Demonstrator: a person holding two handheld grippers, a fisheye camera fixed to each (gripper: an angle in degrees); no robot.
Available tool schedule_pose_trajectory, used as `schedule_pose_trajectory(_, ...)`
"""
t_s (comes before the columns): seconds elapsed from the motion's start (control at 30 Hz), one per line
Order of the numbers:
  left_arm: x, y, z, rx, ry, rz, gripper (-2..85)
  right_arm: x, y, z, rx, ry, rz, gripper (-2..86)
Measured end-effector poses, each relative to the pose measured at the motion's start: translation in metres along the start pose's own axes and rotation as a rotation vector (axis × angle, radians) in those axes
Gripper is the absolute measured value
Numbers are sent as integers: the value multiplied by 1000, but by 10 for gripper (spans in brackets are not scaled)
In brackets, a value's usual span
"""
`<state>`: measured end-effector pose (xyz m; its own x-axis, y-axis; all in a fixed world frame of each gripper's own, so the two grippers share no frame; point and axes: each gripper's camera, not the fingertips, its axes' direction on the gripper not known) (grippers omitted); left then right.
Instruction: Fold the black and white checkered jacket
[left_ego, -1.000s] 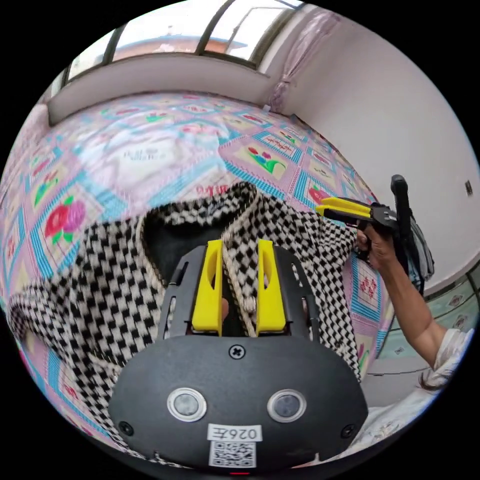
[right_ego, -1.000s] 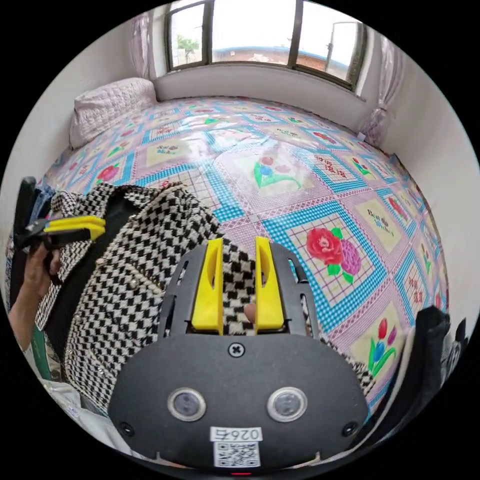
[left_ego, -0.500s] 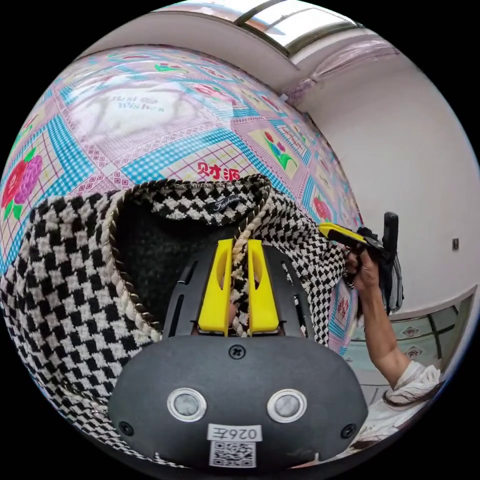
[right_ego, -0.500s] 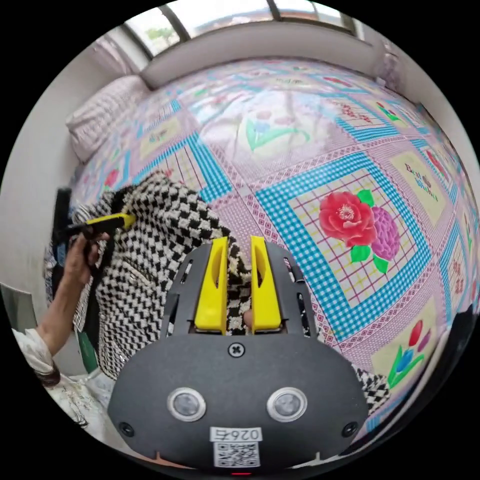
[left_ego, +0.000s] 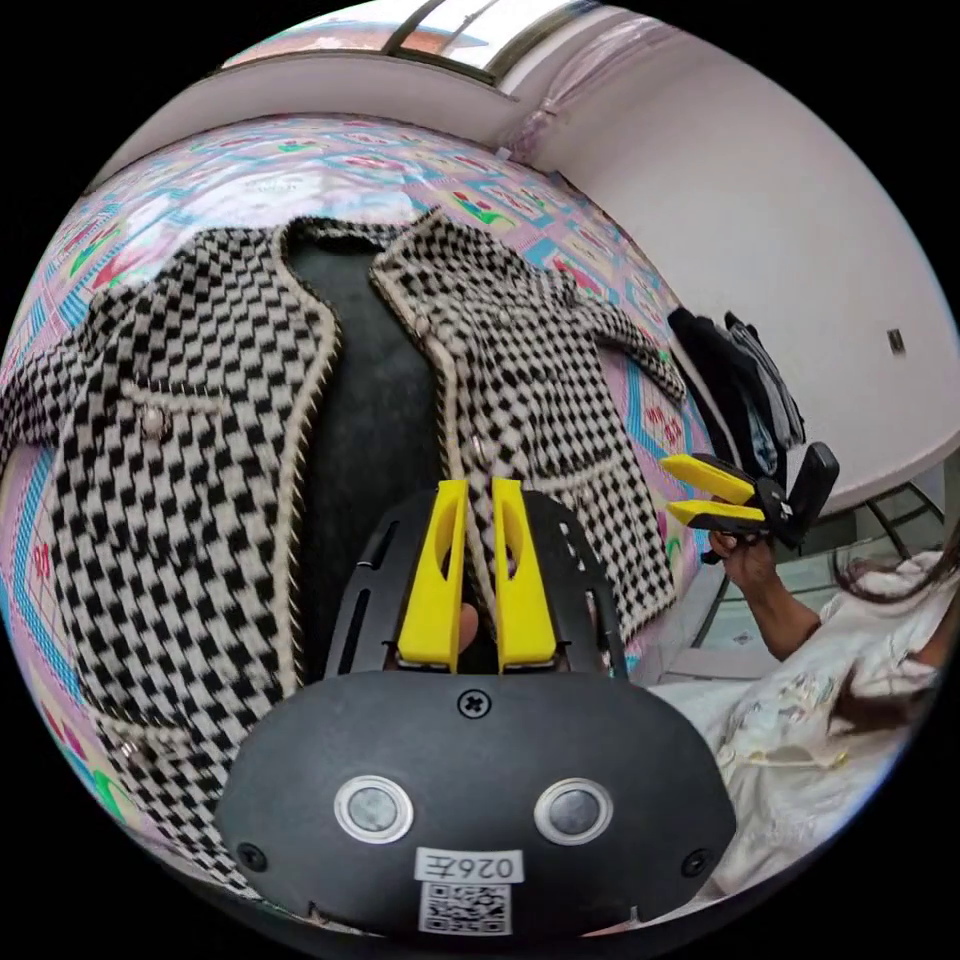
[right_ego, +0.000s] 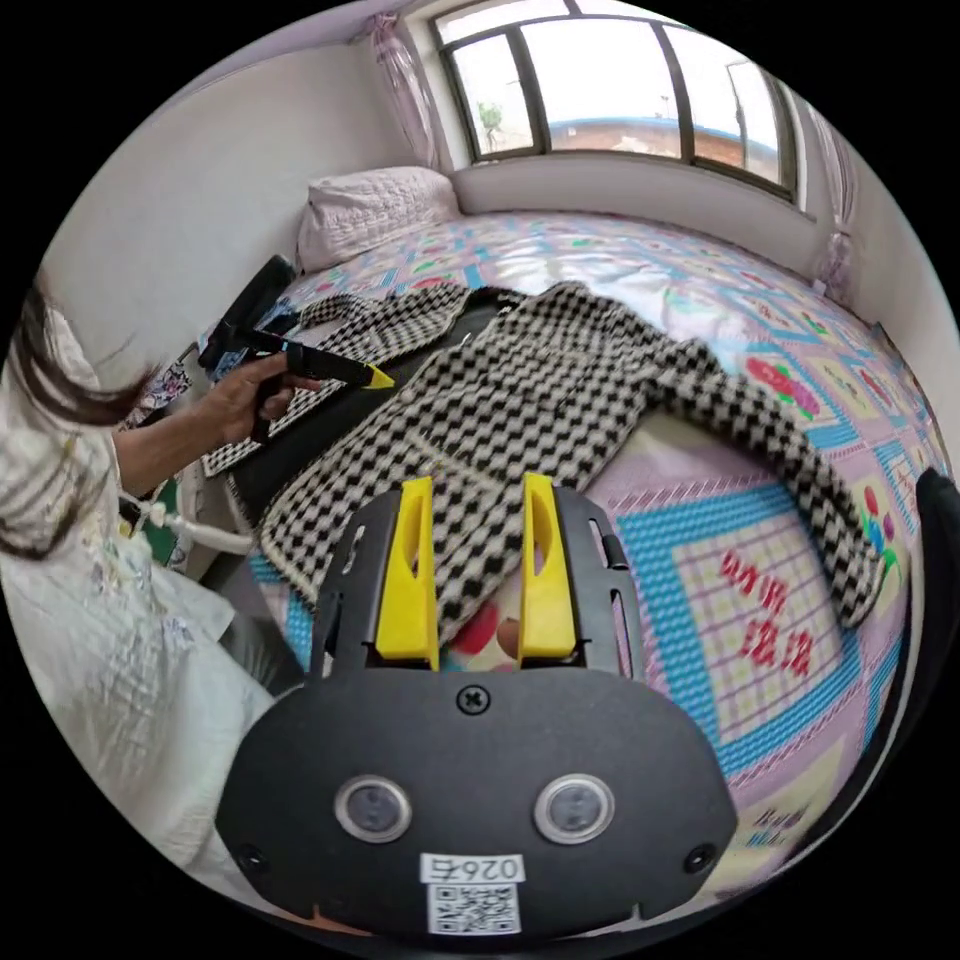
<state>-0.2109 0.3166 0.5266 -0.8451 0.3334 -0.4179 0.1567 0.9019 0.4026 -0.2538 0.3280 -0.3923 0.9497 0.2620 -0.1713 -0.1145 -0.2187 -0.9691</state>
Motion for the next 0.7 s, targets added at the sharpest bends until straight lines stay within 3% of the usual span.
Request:
schedule_pose_trajectory(0.07, 9, 32, 6, -54, -6, 3, 69, -19, 26, -6, -26, -35, 44, 93)
schedule_pose_trajectory(0.27, 22, 103, 2, 13, 71, 38, 114, -45, 84, -26, -101, 33, 238, 110)
schedule_pose_trajectory(0.37, 17, 131, 1, 16, 116, 11, 84, -37, 111, 3, -260, 10, 327, 43)
schedule_pose_trajectory(0.53, 17, 199, -29, 67, 13, -19, 49, -26, 153, -34, -155, -58, 485, 36)
schedule_pose_trajectory(0.7, 7, 271, -85, 281, 7, -43, -6, -42, 149, -76, -19, 27, 428, 1)
